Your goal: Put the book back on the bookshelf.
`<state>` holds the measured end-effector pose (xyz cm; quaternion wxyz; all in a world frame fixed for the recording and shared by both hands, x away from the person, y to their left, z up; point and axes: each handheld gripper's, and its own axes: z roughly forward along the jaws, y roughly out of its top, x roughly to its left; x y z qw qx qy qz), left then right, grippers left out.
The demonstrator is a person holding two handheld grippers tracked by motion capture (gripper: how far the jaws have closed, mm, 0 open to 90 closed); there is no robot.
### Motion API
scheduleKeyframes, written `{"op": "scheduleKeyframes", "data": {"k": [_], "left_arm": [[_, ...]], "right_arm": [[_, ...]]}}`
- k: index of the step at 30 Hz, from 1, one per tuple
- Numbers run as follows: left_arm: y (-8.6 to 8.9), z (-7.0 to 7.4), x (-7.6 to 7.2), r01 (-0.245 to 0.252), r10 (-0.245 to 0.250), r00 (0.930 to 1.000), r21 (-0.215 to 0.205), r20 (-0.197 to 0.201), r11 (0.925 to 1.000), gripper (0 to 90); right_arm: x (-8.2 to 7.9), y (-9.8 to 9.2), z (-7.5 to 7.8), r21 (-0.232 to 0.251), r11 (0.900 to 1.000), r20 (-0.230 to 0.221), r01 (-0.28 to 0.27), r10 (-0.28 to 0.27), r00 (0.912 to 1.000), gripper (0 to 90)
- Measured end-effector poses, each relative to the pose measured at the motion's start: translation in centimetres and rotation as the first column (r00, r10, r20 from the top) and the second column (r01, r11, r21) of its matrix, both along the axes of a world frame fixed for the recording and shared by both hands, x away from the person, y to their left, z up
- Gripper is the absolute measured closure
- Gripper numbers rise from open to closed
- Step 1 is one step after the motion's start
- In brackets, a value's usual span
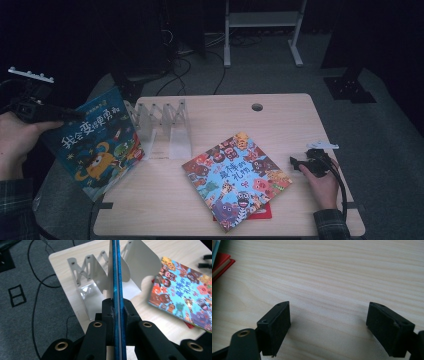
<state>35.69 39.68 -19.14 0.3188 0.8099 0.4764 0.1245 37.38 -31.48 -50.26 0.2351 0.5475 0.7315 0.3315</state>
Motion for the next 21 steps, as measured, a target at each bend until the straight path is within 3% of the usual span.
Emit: {"op": "scheduleKeyframes", "data": {"k": [10, 21], "left_arm": [[-0.8, -1.5, 2.0, -0.058, 0.057, 0.9971, 0.021, 0.050, 0.9981, 82.5], [-1.3, -2.9, 4.6, -0.103, 0.104, 0.9903, -0.015, 0.092, 0.9946, 82.6]], "right_arm": [[0.0, 0.0, 0.0, 0.000, 1.000, 0.000, 0.000, 0.000, 1.0000, 18.5], [0.0, 0.0, 0.0, 0.000, 1.000, 0.001, 0.000, 0.000, 1.0000, 18.6]]}}
